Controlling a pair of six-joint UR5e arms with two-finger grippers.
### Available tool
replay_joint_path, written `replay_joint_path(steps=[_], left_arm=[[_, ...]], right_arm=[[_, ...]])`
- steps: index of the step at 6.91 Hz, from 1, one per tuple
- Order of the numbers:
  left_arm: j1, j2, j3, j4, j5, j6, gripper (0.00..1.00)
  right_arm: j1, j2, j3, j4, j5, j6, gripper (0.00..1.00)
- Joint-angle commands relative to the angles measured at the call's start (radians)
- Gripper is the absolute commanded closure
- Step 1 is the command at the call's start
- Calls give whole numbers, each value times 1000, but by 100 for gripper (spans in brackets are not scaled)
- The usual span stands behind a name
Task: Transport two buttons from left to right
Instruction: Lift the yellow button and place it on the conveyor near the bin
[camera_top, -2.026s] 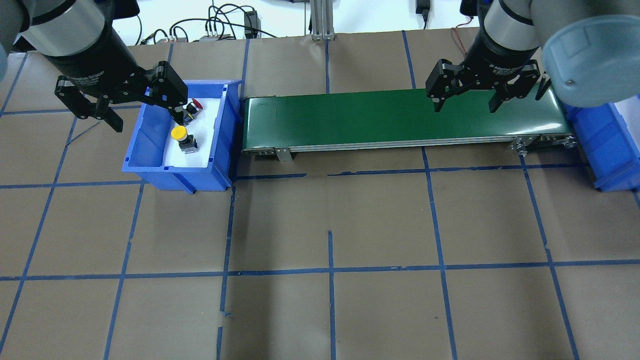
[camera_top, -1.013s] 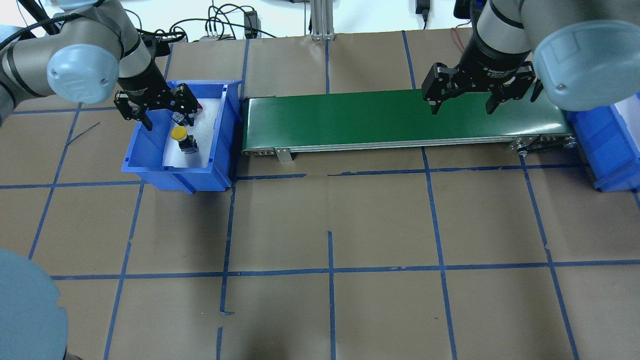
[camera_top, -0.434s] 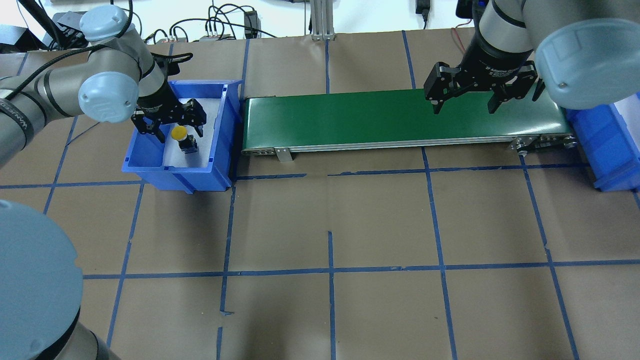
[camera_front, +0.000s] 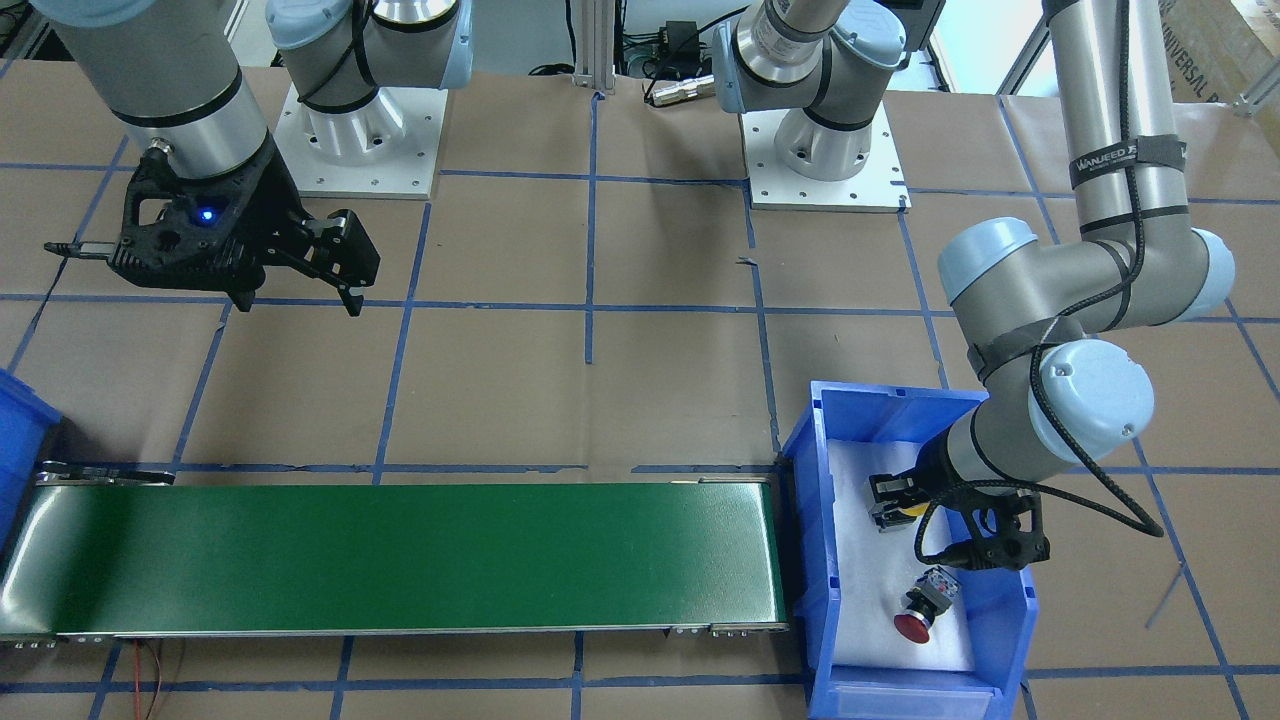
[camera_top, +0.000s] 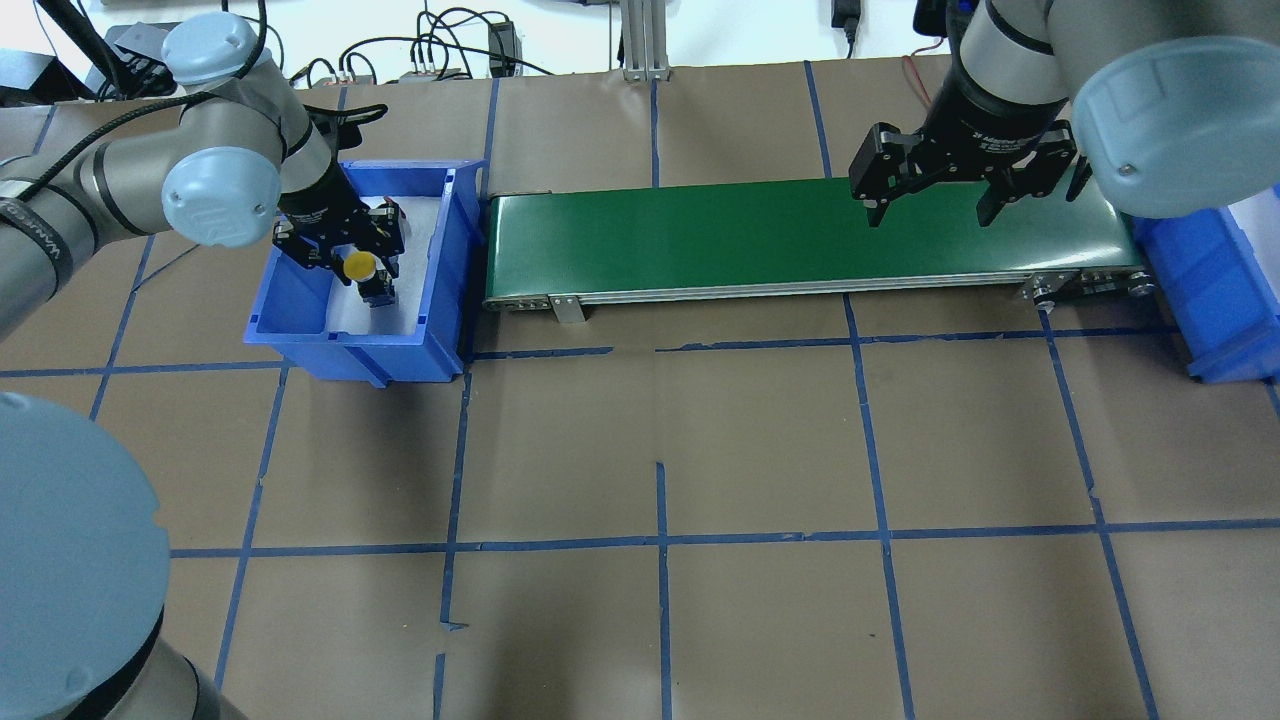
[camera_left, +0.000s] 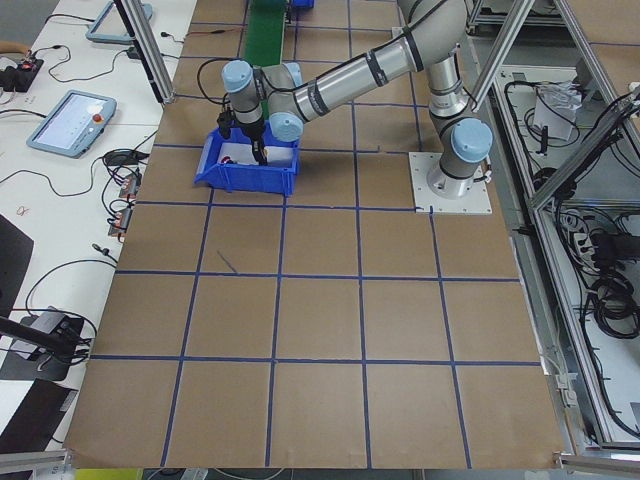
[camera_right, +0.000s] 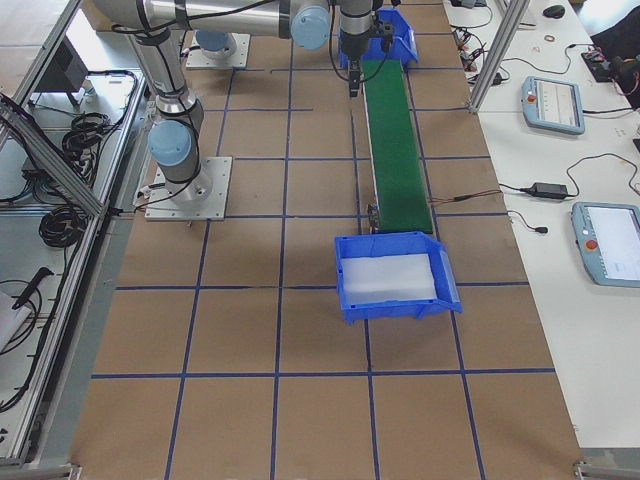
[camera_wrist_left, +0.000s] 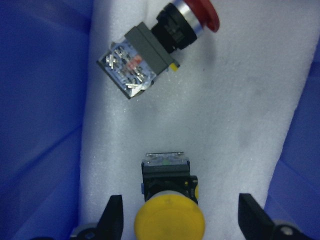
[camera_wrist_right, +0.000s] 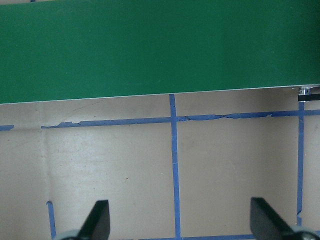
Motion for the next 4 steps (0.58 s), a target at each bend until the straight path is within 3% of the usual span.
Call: replay_joint_path(steps=[1,4], left_arm=[[0,29,7,-20,13,-1,66],[0,89,51,-107,13,-1,67]], right_arm=[[-1,0,1,-2,3,-3,0],[-45,0,-9,-2,19,-6,0]])
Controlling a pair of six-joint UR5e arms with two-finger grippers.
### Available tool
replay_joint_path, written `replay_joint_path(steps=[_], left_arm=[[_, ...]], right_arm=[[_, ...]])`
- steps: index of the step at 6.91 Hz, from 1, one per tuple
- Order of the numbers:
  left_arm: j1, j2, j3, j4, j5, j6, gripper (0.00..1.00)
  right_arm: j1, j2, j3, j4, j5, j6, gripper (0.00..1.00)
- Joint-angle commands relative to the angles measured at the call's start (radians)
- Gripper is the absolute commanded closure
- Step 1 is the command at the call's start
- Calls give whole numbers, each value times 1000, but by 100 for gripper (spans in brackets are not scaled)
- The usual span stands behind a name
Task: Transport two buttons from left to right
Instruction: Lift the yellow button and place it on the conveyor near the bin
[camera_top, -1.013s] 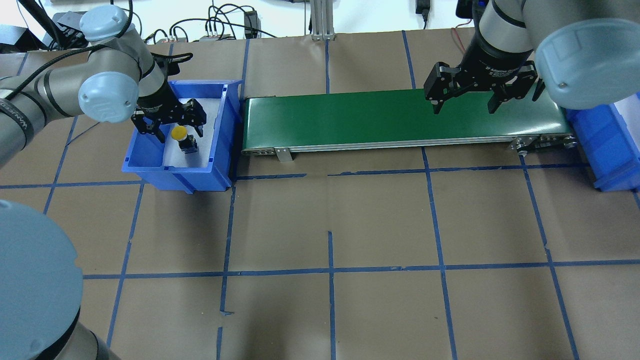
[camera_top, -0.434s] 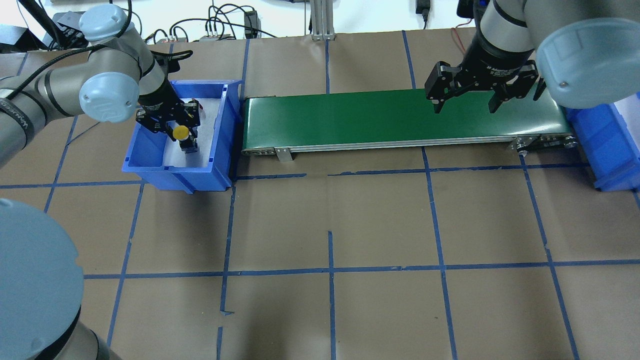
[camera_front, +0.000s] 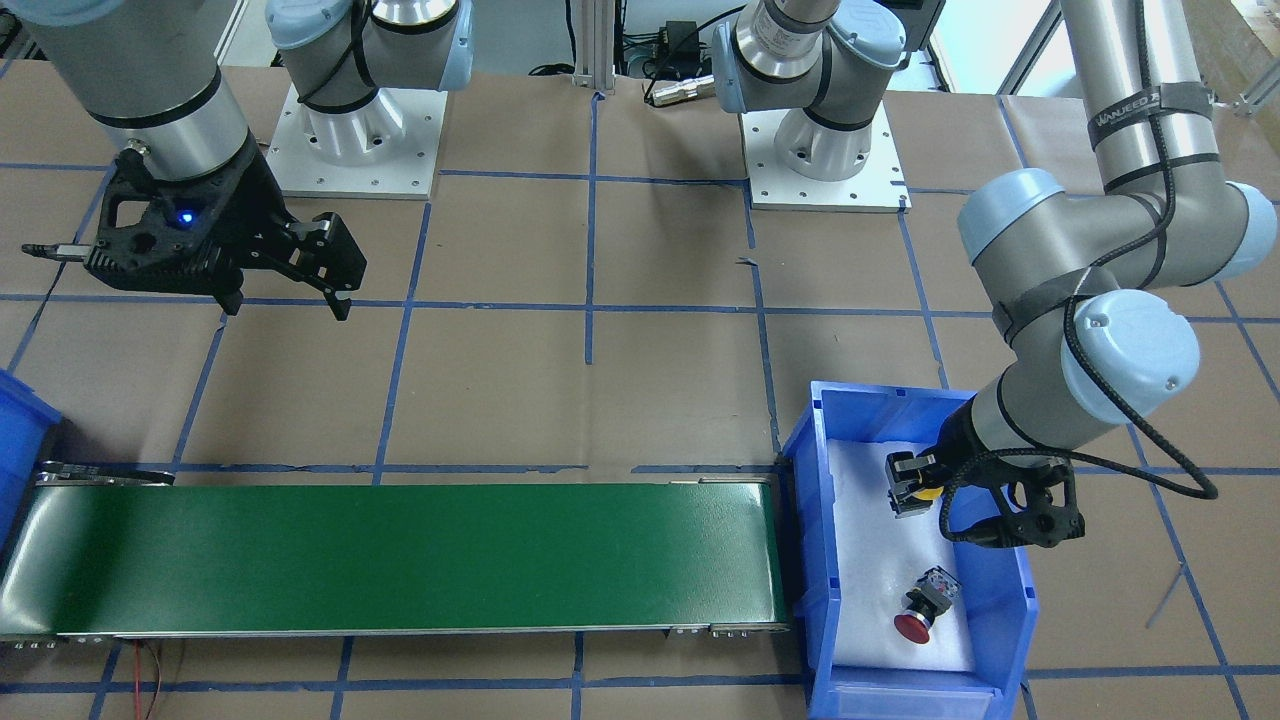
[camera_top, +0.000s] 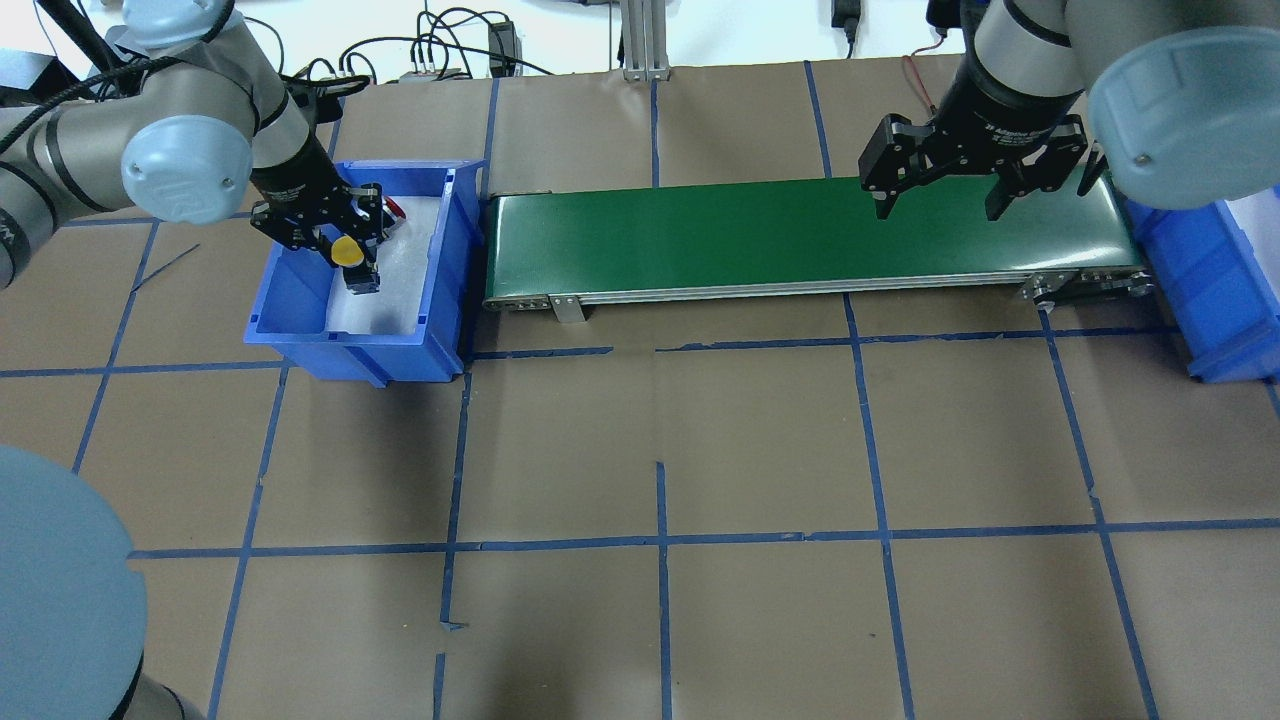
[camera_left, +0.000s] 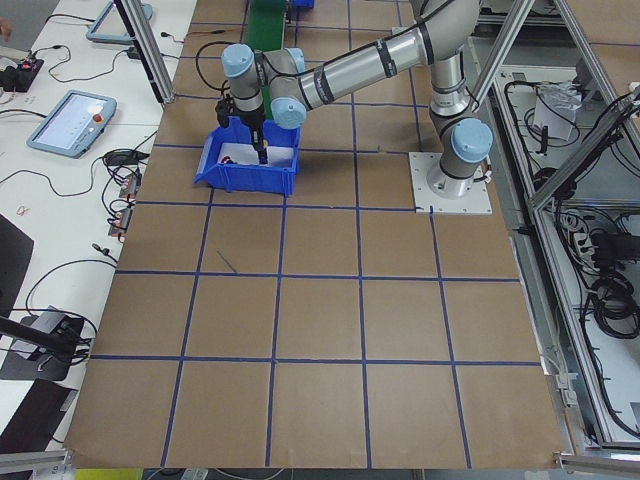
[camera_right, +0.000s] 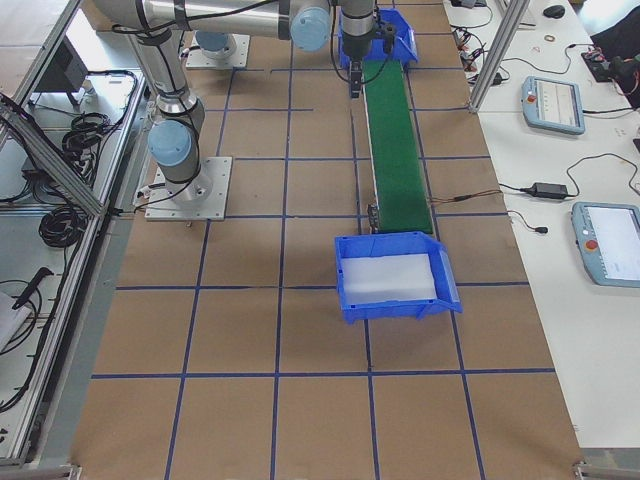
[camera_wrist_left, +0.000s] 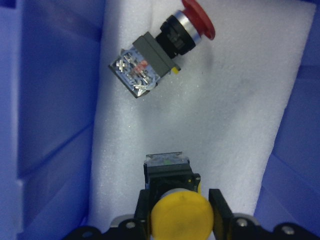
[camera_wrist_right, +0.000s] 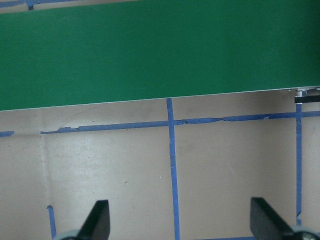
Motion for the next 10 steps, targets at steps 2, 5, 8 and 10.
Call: replay_joint_path(steps=[2,5,8,10], left_arm=[[-24,26,81,-29,-15,-21,67],[-184,22,153,-20,-32,-231,67],[-320,-97,202,19,-112,-426,67],[-321,-119,185,57,-101,-384,66]], right_arm=[[-20,2,-1,-32,3,-3,0],[-20,2,5,-43,43,-2,0],[-20,2,7,-41,44,-3,0],[-20,2,7,-41,43,-5,0]])
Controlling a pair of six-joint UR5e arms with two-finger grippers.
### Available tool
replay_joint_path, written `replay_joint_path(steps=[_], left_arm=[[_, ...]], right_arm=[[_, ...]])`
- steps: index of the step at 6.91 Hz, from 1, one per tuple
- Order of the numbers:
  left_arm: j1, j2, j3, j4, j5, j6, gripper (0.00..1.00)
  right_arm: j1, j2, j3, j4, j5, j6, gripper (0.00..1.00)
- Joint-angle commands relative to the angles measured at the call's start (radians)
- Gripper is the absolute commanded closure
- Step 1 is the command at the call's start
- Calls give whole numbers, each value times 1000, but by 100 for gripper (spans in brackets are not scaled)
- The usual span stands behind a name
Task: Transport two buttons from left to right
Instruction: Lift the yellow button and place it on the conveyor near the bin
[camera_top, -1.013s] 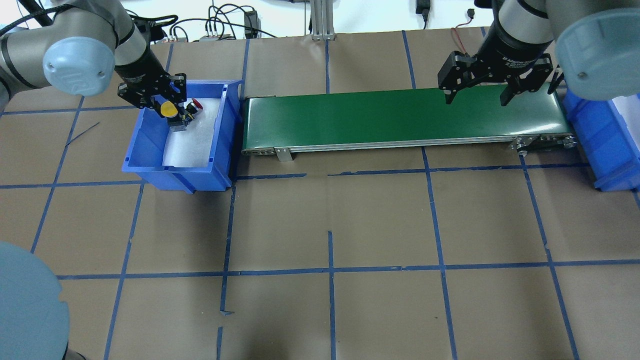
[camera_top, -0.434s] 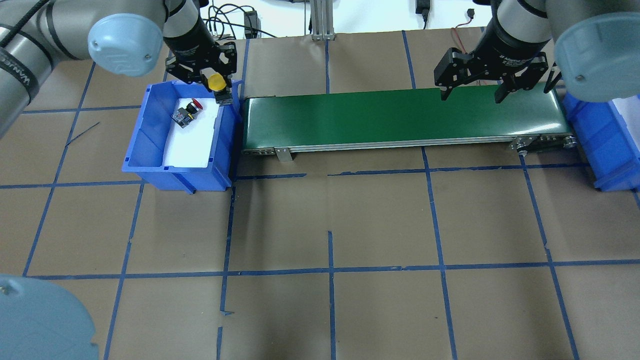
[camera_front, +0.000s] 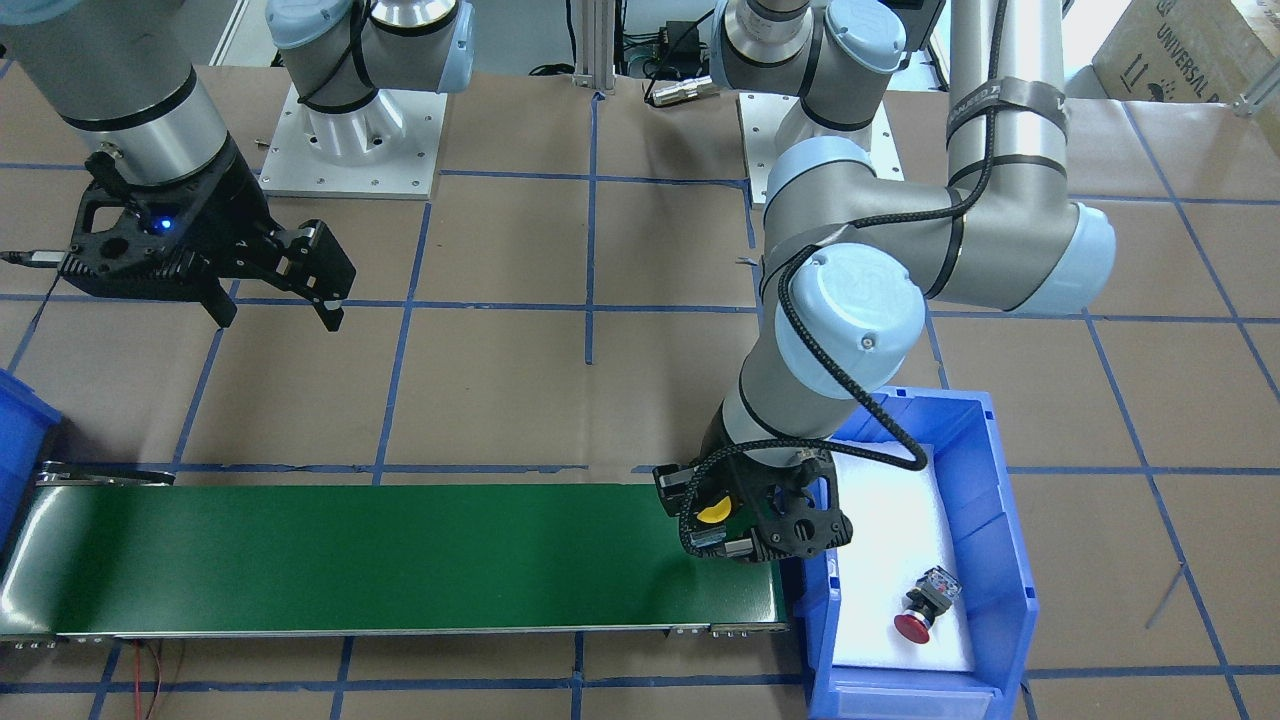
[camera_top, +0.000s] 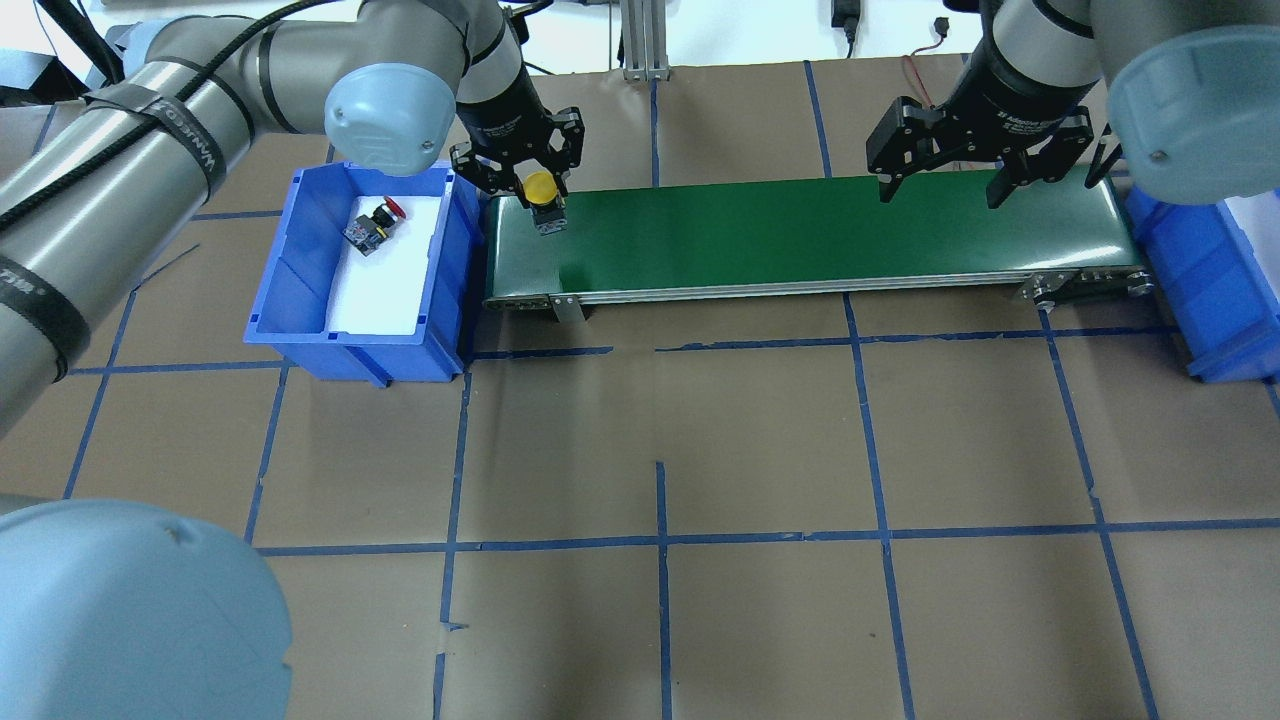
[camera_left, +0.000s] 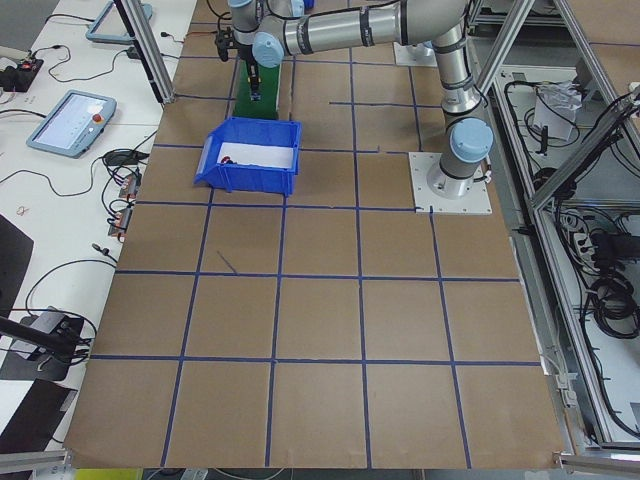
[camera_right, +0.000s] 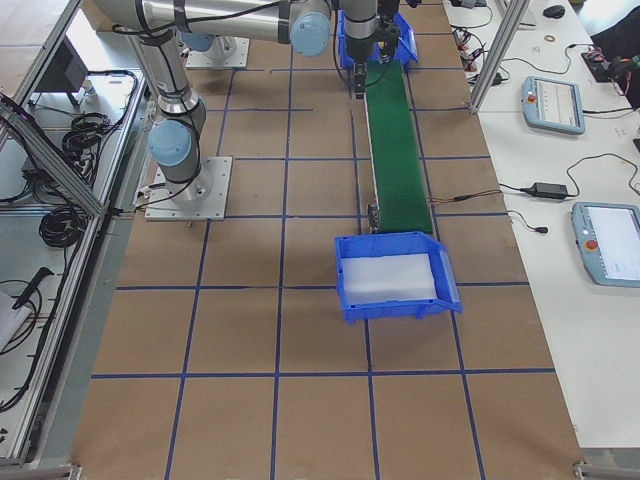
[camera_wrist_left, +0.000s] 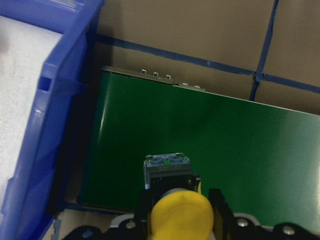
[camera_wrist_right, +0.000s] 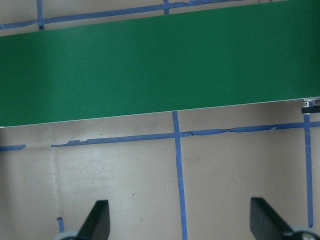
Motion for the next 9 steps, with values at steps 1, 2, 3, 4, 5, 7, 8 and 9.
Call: replay_joint_path(steps=[1,2,3,4,5,7,8,9], left_arm=[[-4,-21,-14,30,8,19,66],[-4,-33,-28,32,10,18,65],[-4,-37,-31,39,10,19,64],[-4,-39,-40,59,10,21,60],[-4,-47,-38,59,11,15,28],[5,-31,-17,58,8,10,0],[31,4,-6,47,5,38,0],[103,28,4,8,-5,114,0]], right_arm=[[-2,2,2,2,0,-1,0],[0,0,3,2,0,-1,0],[0,2,8,2,0,-1,0],[-2,0,15,0,0,-1,0],[-3,0,14,0,1,-1,0],[-3,0,12,2,3,-1,0],[-2,-1,12,2,4,-1,0],[-2,-1,12,2,4,1,0]])
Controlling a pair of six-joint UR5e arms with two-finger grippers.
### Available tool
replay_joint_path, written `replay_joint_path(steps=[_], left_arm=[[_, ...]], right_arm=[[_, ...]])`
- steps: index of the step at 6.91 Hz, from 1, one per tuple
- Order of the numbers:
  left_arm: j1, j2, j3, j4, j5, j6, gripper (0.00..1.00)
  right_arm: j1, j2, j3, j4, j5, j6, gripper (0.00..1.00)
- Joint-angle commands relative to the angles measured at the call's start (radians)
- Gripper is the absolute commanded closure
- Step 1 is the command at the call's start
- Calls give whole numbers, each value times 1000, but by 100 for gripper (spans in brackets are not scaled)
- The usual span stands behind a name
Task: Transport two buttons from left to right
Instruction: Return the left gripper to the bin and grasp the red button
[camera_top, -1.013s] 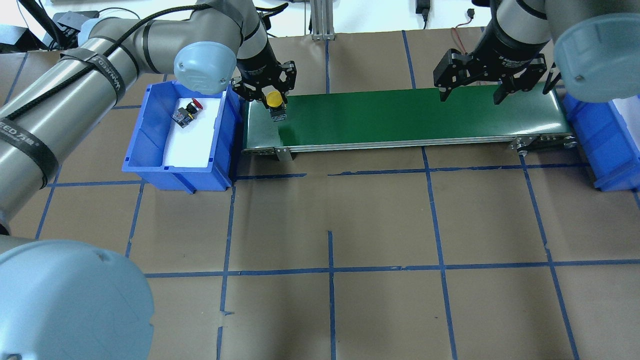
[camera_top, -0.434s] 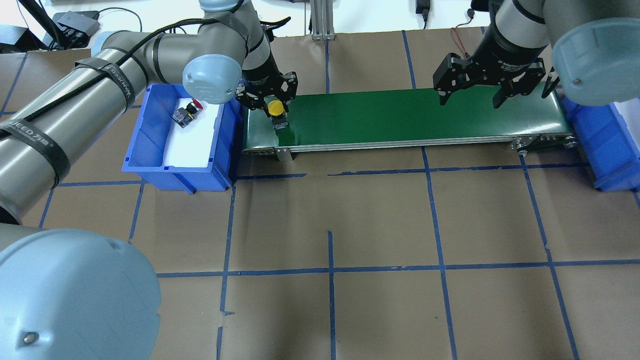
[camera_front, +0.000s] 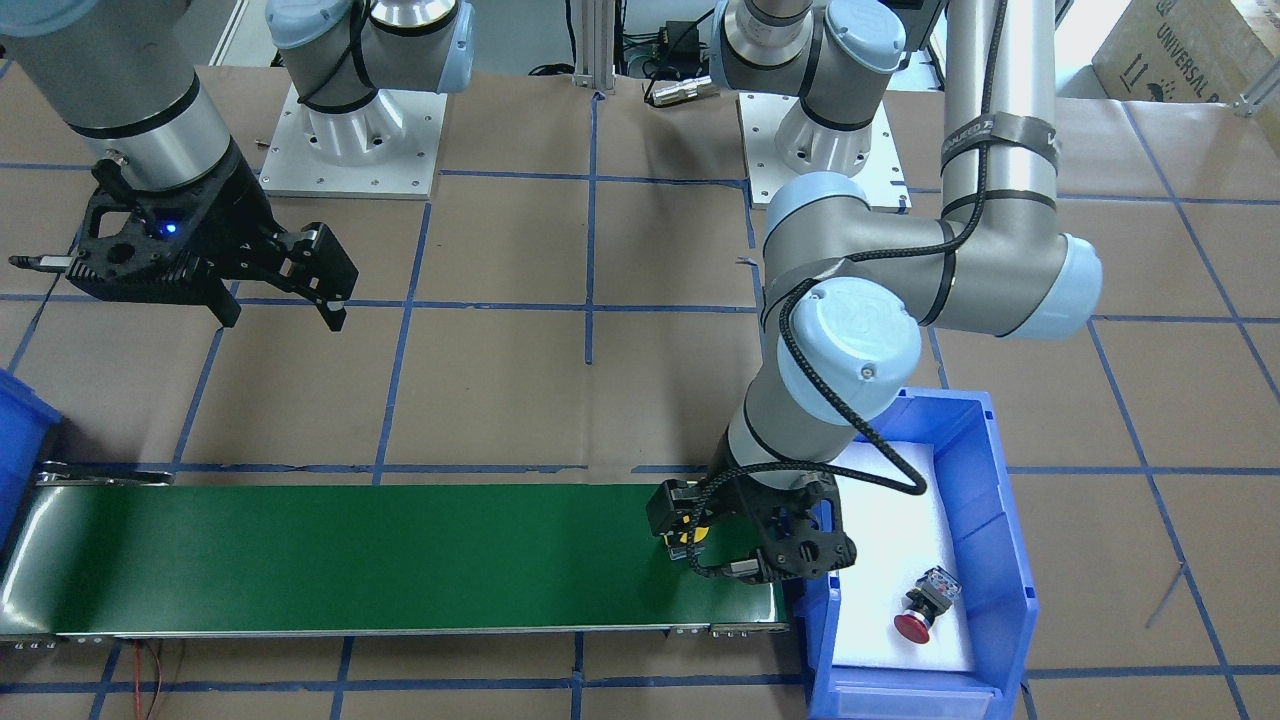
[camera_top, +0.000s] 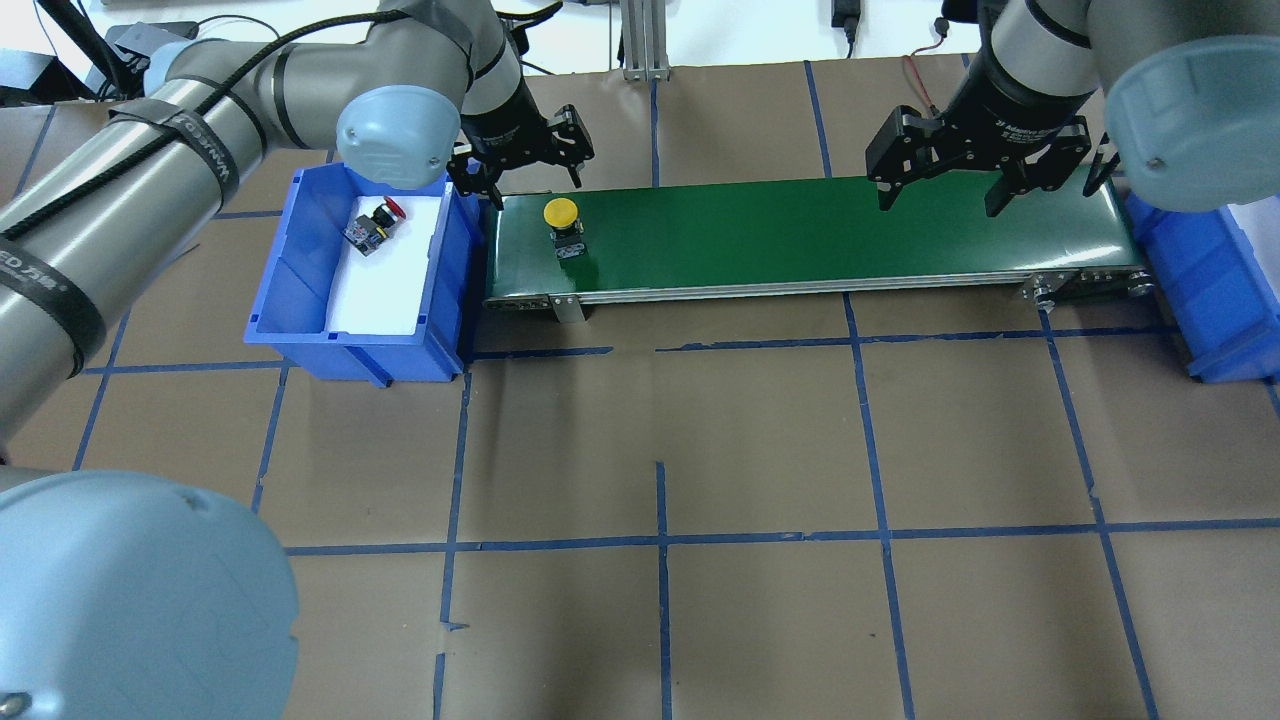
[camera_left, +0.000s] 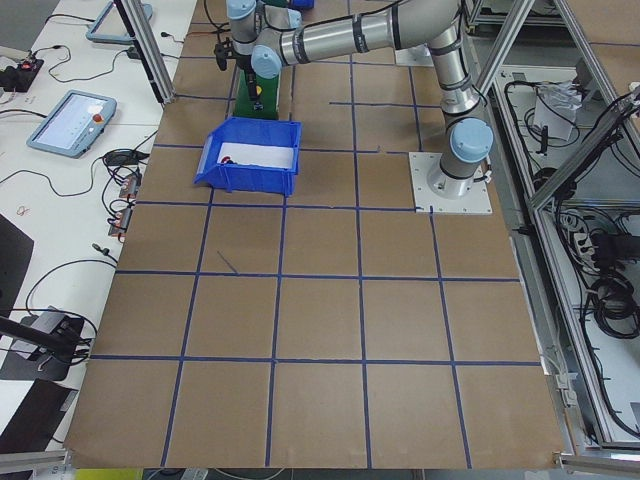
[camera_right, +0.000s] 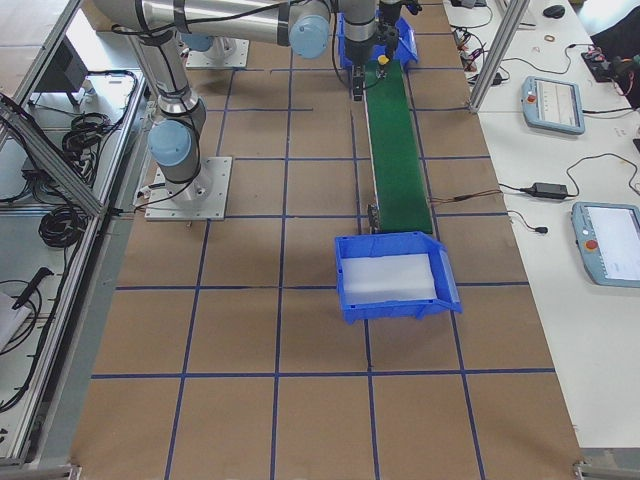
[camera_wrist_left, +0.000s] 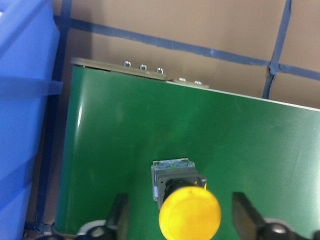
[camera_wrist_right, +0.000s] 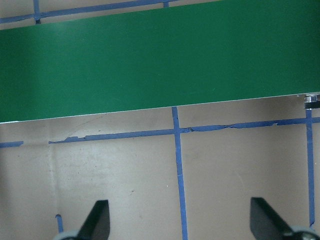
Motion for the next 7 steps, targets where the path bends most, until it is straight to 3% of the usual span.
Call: replay_joint_path(steps=[1,5,7], left_arm=[[94,40,13,-56,0,154,0],[167,11,9,-57,30,547,0],[177,-13,12,-57,165,833,0]], right_arm=[[1,0,1,0,1,1,0],[2,0,1,0,2,3,0],[2,-2,1,0,7,3,0]])
